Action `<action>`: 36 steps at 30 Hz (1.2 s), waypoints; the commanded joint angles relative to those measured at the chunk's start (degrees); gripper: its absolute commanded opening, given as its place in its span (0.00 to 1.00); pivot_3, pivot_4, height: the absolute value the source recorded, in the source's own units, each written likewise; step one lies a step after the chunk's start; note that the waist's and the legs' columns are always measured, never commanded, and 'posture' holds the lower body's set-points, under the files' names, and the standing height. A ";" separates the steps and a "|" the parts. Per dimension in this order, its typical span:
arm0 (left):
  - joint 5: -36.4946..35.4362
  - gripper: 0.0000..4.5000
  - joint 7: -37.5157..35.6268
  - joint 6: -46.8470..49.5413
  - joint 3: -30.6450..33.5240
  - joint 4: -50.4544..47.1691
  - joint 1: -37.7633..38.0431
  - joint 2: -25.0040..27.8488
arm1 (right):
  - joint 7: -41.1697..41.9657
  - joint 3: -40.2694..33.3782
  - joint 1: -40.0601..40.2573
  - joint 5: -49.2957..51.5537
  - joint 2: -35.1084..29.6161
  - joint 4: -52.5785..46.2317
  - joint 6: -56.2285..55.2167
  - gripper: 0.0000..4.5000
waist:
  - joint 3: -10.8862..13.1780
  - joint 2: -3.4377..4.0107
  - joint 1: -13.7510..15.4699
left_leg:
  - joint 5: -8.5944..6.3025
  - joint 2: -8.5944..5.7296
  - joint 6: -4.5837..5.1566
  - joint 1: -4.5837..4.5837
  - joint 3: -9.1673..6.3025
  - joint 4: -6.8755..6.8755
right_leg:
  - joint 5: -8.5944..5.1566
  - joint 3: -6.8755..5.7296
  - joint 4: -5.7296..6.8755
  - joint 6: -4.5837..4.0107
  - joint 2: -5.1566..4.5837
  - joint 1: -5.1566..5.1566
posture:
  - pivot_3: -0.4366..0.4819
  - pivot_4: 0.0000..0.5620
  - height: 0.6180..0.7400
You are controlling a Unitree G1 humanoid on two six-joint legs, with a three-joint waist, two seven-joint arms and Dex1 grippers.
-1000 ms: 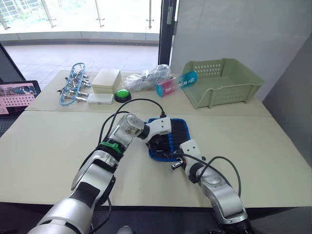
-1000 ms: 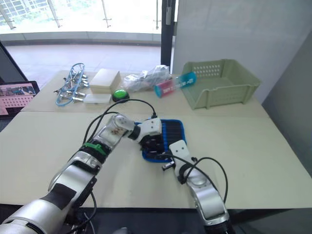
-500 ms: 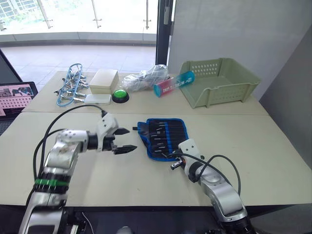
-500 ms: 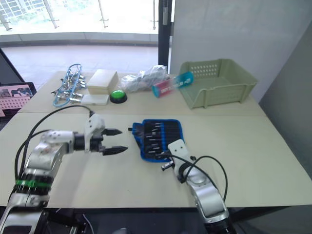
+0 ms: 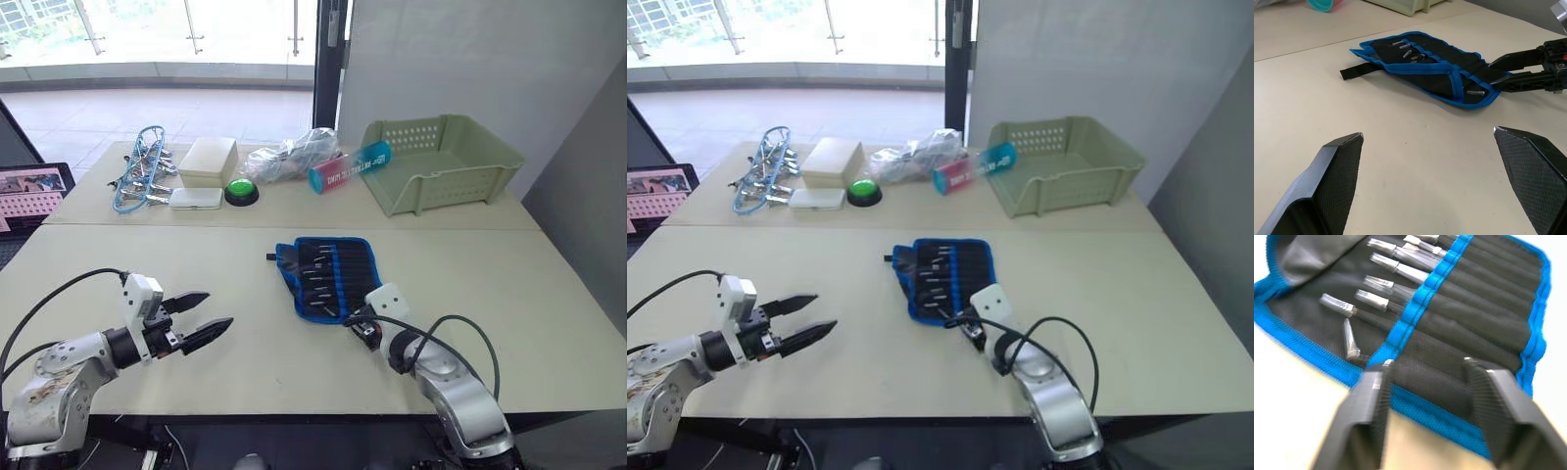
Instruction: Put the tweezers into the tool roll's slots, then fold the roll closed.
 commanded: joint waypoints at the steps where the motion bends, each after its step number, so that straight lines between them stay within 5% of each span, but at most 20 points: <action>1: -1.37 1.00 1.11 -1.00 0.75 -2.21 0.44 1.03 | 2.51 3.10 -3.60 2.31 1.30 -3.71 0.26 0.94 | 0.26 0.16 -0.36 | 0.00 0.00 0.00 -0.01 0.00 -0.01 | -0.01 0.00 0.04 -0.02 0.00 -0.03 | 0.48 0.27 0.81; 7: -1.59 1.00 2.81 -0.75 0.26 -4.59 2.51 1.18 | -3.68 9.45 -15.20 -3.07 10.72 12.91 -2.41 1.00 | 0.44 0.11 -1.12 | 0.14 0.00 -0.23 -0.34 0.04 0.01 | 0.00 0.06 0.47 -0.03 0.00 -0.63 | 0.48 0.27 0.81; 15: -3.40 1.00 4.95 0.09 0.92 -6.46 3.92 2.61 | -8.17 9.50 -18.66 -6.16 15.96 24.34 -9.71 1.00 | 0.54 -0.07 -0.71 | 0.35 0.00 -0.58 -0.76 0.03 0.12 | 0.00 0.05 0.76 -0.03 -0.02 -0.92 | 0.48 0.27 0.81; 28: -3.65 1.00 5.25 -2.49 0.73 -5.78 4.74 3.70 | -0.81 13.51 -15.12 -7.77 10.37 20.27 -18.09 0.00 | 0.54 -0.08 -0.83 | 0.40 0.01 -0.66 -1.00 0.10 0.12 | 0.00 0.09 0.87 -0.04 -0.02 -1.39 | 0.48 0.27 0.81; 36: -1.02 1.00 0.43 -7.57 -1.16 -0.83 4.49 6.62 | 12.40 16.38 -10.16 -8.73 -4.42 14.93 -34.07 0.00 | 0.53 -0.10 -0.74 | 0.40 0.01 -0.65 -1.00 0.11 0.13 | 0.00 0.09 0.84 -0.04 -0.02 -1.40 | 0.48 0.27 0.81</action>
